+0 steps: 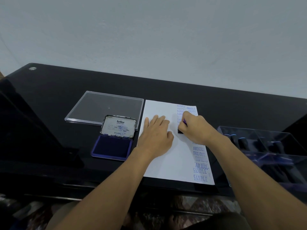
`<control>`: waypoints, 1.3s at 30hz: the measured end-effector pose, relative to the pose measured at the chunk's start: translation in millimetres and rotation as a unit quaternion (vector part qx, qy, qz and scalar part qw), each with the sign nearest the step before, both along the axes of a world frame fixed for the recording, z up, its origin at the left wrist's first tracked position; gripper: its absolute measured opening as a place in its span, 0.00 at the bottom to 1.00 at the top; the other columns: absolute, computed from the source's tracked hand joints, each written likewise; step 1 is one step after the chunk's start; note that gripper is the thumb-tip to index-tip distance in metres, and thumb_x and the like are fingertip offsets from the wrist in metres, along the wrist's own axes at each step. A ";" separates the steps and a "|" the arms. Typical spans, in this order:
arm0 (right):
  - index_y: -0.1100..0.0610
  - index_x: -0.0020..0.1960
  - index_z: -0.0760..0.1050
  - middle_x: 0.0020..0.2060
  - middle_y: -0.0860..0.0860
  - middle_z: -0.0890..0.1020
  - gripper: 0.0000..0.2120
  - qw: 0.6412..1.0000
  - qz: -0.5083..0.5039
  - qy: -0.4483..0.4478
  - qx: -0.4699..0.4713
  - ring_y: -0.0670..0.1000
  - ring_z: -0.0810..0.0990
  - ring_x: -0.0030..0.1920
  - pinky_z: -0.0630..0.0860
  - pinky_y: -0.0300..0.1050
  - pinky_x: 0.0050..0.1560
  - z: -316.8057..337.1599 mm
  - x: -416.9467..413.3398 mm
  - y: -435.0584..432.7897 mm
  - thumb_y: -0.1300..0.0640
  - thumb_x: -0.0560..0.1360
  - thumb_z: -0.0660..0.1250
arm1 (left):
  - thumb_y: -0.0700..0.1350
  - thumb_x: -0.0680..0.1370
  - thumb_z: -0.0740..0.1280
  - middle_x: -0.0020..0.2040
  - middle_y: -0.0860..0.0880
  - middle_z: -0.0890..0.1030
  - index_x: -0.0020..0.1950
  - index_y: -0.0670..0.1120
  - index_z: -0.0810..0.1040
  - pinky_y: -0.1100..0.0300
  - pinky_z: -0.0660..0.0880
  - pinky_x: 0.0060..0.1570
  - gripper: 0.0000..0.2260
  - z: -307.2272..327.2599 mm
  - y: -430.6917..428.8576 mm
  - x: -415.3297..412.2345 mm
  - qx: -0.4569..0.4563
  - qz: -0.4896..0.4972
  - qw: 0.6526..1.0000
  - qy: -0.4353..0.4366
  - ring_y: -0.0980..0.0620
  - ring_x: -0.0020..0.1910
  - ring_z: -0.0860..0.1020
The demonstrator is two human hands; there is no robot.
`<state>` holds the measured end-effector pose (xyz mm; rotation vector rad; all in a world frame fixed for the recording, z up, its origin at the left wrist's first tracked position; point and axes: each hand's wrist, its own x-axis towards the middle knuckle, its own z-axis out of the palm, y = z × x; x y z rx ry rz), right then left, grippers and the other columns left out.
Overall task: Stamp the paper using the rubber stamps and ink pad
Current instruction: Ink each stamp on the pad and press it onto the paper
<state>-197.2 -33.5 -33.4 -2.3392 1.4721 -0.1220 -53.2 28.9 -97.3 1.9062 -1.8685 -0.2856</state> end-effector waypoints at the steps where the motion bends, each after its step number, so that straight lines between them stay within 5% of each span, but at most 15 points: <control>1: 0.54 0.41 0.61 0.35 0.52 0.73 0.11 1.000 0.001 0.000 -0.004 0.50 0.66 0.31 0.63 0.42 0.30 -0.7 0.4 -0.4 0.56 0.82 0.57 | 0.45 0.81 0.54 0.76 0.49 0.62 0.71 0.44 0.67 0.46 0.43 0.76 0.19 0.3 0.5 -0.8 0.000 0.001 1.000 0.000 0.49 0.76 0.54; 39: 0.55 0.44 0.64 0.38 0.54 0.78 0.08 0.997 -0.037 -0.030 -0.062 0.51 0.70 0.32 0.68 0.47 0.31 -22.4 2.5 -0.8 0.55 0.80 0.60 | 0.46 0.82 0.54 0.79 0.49 0.59 0.74 0.45 0.64 0.47 0.42 0.77 0.21 -0.8 1.2 -1.8 0.003 0.008 1.000 -0.012 0.49 0.78 0.51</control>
